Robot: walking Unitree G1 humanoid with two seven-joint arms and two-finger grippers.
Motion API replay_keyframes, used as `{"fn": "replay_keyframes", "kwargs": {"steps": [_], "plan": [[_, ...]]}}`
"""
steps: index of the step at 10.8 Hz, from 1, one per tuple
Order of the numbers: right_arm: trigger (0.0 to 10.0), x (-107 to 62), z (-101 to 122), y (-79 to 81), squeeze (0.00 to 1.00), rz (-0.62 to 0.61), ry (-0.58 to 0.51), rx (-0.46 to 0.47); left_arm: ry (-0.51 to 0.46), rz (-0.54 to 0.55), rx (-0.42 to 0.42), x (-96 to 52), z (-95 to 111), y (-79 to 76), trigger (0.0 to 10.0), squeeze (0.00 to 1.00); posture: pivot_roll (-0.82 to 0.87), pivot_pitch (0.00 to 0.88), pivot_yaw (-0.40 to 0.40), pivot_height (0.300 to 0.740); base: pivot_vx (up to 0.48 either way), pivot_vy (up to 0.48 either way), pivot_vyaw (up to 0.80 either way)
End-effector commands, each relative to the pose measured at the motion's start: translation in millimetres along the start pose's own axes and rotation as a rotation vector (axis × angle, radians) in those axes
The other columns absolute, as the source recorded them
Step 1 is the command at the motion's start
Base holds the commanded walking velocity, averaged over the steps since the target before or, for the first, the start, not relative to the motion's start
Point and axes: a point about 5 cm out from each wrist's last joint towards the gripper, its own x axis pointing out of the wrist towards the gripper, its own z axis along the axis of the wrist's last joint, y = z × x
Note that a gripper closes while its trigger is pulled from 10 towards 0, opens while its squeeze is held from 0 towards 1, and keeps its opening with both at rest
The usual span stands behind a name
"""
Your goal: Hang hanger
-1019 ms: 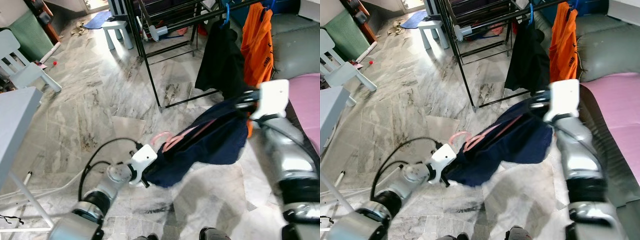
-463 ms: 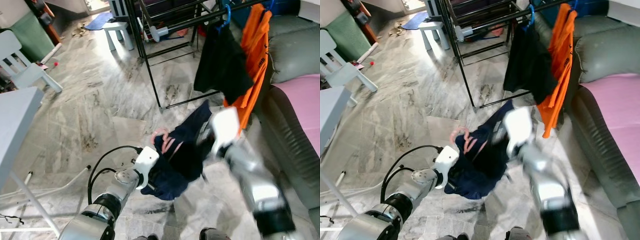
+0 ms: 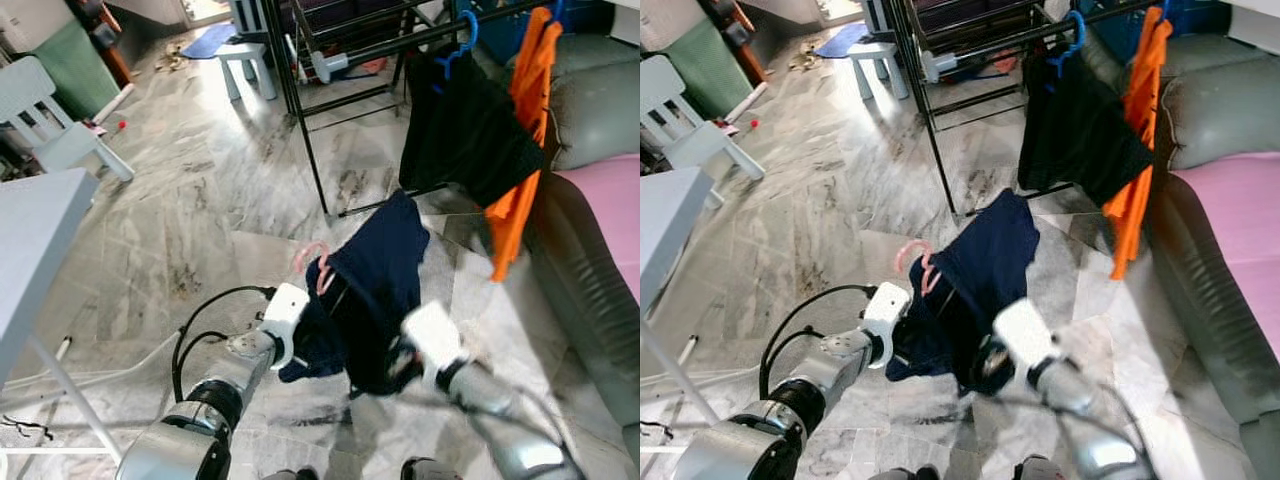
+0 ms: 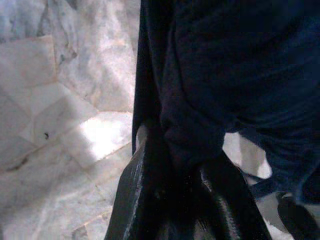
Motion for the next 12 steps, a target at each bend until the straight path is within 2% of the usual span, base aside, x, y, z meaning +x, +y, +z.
{"fn": "replay_keyframes", "kwargs": {"steps": [1,2,4,5,6,7,8,9,10,11,12], "plan": [[10.0,-0.3,-20,14.1,0.23,0.040,0.073,-0.007,-0.038,0.054,-0.056,-3.4,10,14.9,0.0,0.00,-0.18,0.079,0.168,0.740,0.000,0.000,0.00],[10.0,-3.0,-34,22.0,1.00,0.080,0.120,-0.017,-0.049,0.054,-0.070,-2.4,14,14.1,0.0,0.00,-0.18,0.076,0.166,0.740,0.000,0.000,0.00],[10.0,-9.1,-48,22.0,1.00,0.100,0.158,-0.146,-0.059,0.055,-0.069,-2.3,18,14.5,0.0,0.00,-0.18,0.077,0.165,0.740,0.000,0.000,0.00],[10.0,-11.4,-52,14.0,1.00,0.053,0.162,-0.208,-0.058,0.070,-0.072,-2.7,17,16.1,0.0,0.00,-0.18,0.079,0.166,0.740,0.000,0.000,0.00],[10.0,-10.6,-46,-2.1,1.00,-0.096,0.109,-0.267,-0.056,0.080,-0.073,-3.1,15,16.9,0.0,0.00,-0.18,0.080,0.165,0.740,0.000,0.000,0.00],[10.0,-8.2,-36,-12.6,1.00,-0.212,0.044,-0.260,-0.054,0.076,-0.068,-2.8,15,15.8,0.0,0.00,-0.18,0.080,0.165,0.740,0.000,0.000,0.00],[10.0,-8.9,-33,-12.0,1.00,-0.216,0.018,-0.244,-0.052,0.078,-0.052,-2.7,14,15.3,0.0,0.00,-0.18,0.080,0.164,0.740,0.000,0.000,0.00],[10.0,-10.2,-34,-7.6,1.00,-0.177,0.005,-0.211,-0.046,0.078,-0.020,-3.5,13,16.4,0.0,0.00,-0.19,0.082,0.165,0.740,0.000,0.000,0.00],[10.0,-11.4,-34,-3.3,1.00,-0.090,0.000,-0.230,-0.039,0.075,0.032,-5.2,11,19.7,0.0,0.00,-0.19,0.082,0.165,0.740,0.000,0.000,0.00],[10.0,-17.4,-35,0.9,1.00,0.038,-0.011,-0.258,-0.033,0.055,0.117,-7.3,13,23.1,0.0,0.00,-0.19,0.086,0.167,0.740,0.000,0.000,0.00],[10.0,-26.7,-36,-3.4,1.00,0.134,-0.008,-0.349,-0.021,0.020,0.230,-10.1,13,27.0,0.0,0.00,-0.19,0.090,0.170,0.740,0.000,0.000,0.00]]}}
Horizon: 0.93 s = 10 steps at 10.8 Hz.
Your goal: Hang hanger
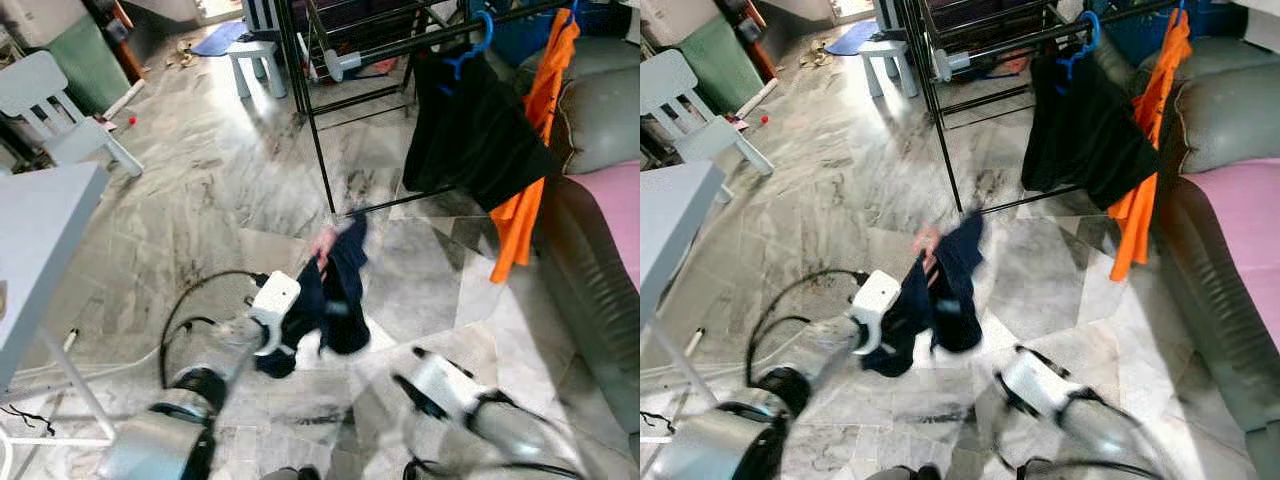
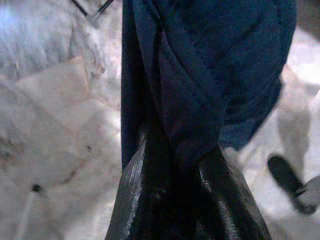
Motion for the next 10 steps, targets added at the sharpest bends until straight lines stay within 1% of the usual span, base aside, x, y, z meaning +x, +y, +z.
{"fn": "replay_keyframes", "kwargs": {"steps": [1,2,3,4,5,6,7,8,9,10], "plan": [[10.0,0.6,7,1.1,1.00,0.037,-0.033,-0.046,-0.017,-0.016,0.061,-2.9,2,5.1,0.0,0.00,-0.19,0.093,0.173,0.740,0.000,0.000,0.00],[10.0,-8.6,4,-23.0,1.00,0.004,-0.021,-0.107,-0.041,-0.081,0.166,-6.3,6,8.0,0.0,0.00,-0.19,0.095,0.174,0.740,0.000,0.000,0.00],[10.0,-14.5,5,-39.9,1.00,-0.036,-0.021,-0.141,-0.054,-0.114,0.223,-8.4,9,9.7,0.0,0.00,-0.18,0.101,0.177,0.740,0.000,0.000,0.00],[10.0,-26.3,10,-65.4,1.00,-0.085,-0.038,-0.197,-0.073,-0.168,0.321,-11.4,11,10.0,0.0,0.00,-0.18,0.104,0.177,0.740,0.000,0.000,0.00],[10.0,-32.9,15,-79.6,1.00,-0.119,-0.055,-0.244,-0.075,-0.190,0.380,-12.5,12,9.3,0.0,0.00,-0.18,0.108,0.178,0.740,0.000,0.000,0.00],[10.0,-39.0,23,-97.8,1.00,-0.151,-0.067,-0.322,-0.101,-0.215,0.402,-12.4,15,6.4,0.0,0.00,-0.19,0.112,0.182,0.740,0.000,0.000,0.00],[10.0,-40.4,28,-105.4,1.00,-0.151,-0.078,-0.343,-0.119,-0.243,0.444,-12.1,18,2.4,0.0,0.00,-0.18,0.116,0.184,0.740,0.000,0.000,0.00],[10.0,-39.1,32,-110.0,1.00,-0.112,-0.074,-0.382,-0.149,-0.265,0.491,-11.2,22,-2.9,0.0,0.00,-0.18,0.121,0.190,0.740,0.000,0.000,0.00],[10.0,-35.5,38,-114.4,1.00,-0.075,-0.090,-0.396,-0.177,-0.281,0.514,-10.3,27,-7.0,0.0,0.00,-0.18,0.123,0.192,0.740,0.000,0.000,0.00],[10.0,-33.4,40,-115.0,1.00,-0.050,-0.095,-0.402,-0.190,-0.292,0.533,-10.3,29,-8.8,0.0,0.00,-0.18,0.125,0.194,0.740,0.000,0.000,0.00]]}}
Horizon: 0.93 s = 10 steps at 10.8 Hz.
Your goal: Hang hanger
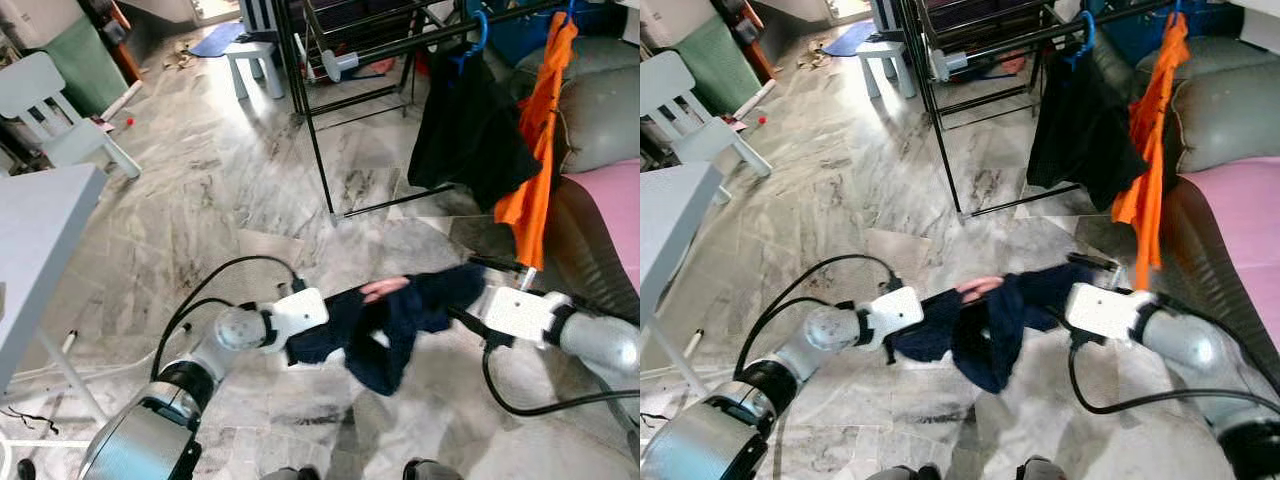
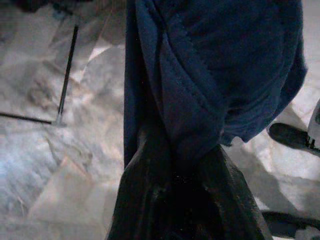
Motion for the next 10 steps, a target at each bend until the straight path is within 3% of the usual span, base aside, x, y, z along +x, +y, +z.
{"fn": "replay_keyframes", "kwargs": {"steps": [1,2,3,4,5,6,10], "plan": [[10.0,7.0,6,2.9,1.00,0.088,-0.034,-0.028,-0.027,-0.022,0.058,-2.0,5,2.7,0.0,0.00,-0.18,0.129,0.200,0.740,0.000,0.000,0.00],[10.0,10.0,9,0.7,0.94,0.143,-0.045,-0.016,-0.039,-0.037,0.085,-1.6,7,1.2,0.0,0.00,-0.18,0.131,0.200,0.740,0.000,0.000,0.00],[10.0,10.7,8,-0.3,0.12,0.203,-0.030,-0.060,-0.054,-0.059,0.122,-1.4,9,-0.9,0.0,0.00,-0.17,0.133,0.200,0.740,0.000,0.000,0.00],[10.0,11.0,5,-3.0,0.00,0.232,-0.007,-0.081,-0.065,-0.074,0.166,-1.8,10,-2.4,0.0,0.00,-0.17,0.131,0.201,0.740,0.000,0.000,0.00],[5.4,12.4,5,-8.2,0.00,0.245,0.000,-0.060,-0.075,-0.073,0.163,-1.8,12,-2.3,0.0,0.00,-0.17,0.128,0.201,0.740,0.000,0.000,0.00],[0.0,12.1,4,-11.1,0.00,0.282,0.011,-0.029,-0.081,-0.072,0.177,-2.1,13,-1.0,0.0,0.00,-0.17,0.126,0.199,0.740,0.000,0.000,0.00],[0.0,-2.8,-21,-7.2,0.00,0.388,0.142,-0.020,-0.106,-0.050,0.219,-4.4,20,8.2,0.0,0.00,-0.17,0.123,0.197,0.740,0.000,0.000,0.00]]}}
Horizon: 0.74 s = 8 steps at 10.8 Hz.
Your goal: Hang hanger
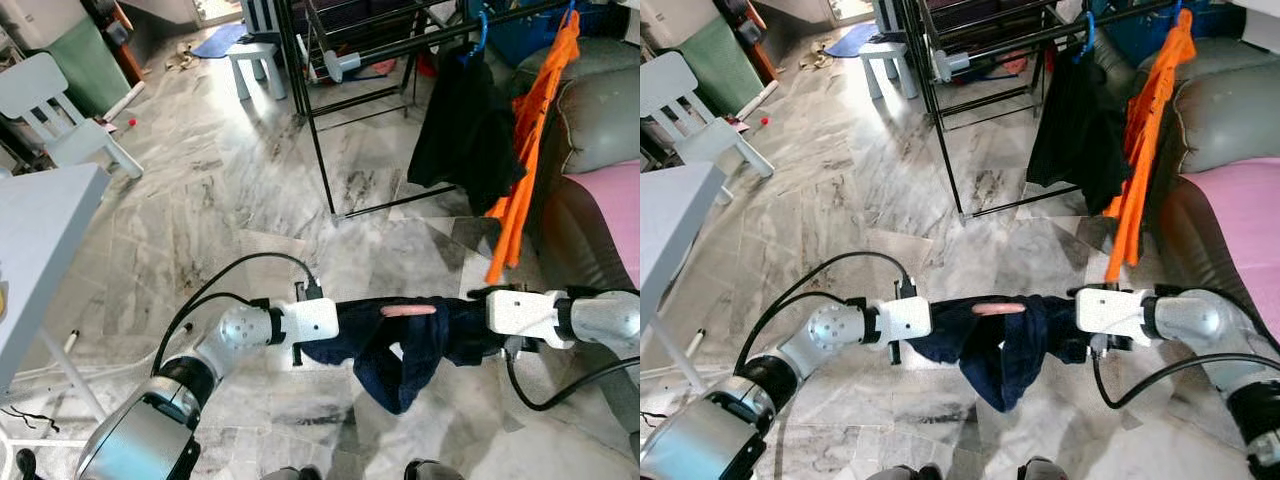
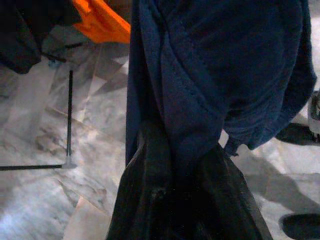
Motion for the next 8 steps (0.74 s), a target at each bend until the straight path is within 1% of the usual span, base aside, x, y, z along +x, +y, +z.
{"fn": "replay_keyframes", "kwargs": {"steps": [1,2,5,7,8], "plan": [[0.0,1.0,0.4,-0.6,0.00,0.021,0.005,-0.016,-0.002,0.022,0.030,-6.2,0.0,8.7,0.0,0.00,-0.17,0.123,0.198,0.740,0.000,0.000,0.00],[0.0,1.4,0.3,-3.4,0.00,0.004,0.002,-0.020,-0.004,0.021,0.031,-6.2,0.2,8.7,0.0,0.00,-0.17,0.122,0.196,0.740,0.000,0.000,0.00],[0.0,6.7,1.1,-1.2,0.00,0.008,-0.006,-0.028,-0.018,0.025,0.032,-5.3,2.0,8.5,0.0,0.00,-0.16,0.120,0.193,0.740,0.000,0.000,0.00],[0.0,8.6,-0.7,-1.5,0.00,-0.011,0.009,-0.062,-0.028,0.025,0.038,-5.5,3.4,9.4,0.0,0.00,-0.16,0.118,0.192,0.740,0.000,0.000,0.00],[3.2,10.7,0.6,-4.8,0.00,-0.041,0.014,-0.090,-0.031,0.022,0.041,-4.9,4.2,9.1,0.0,0.00,-0.16,0.117,0.192,0.740,0.000,0.000,0.00]]}}
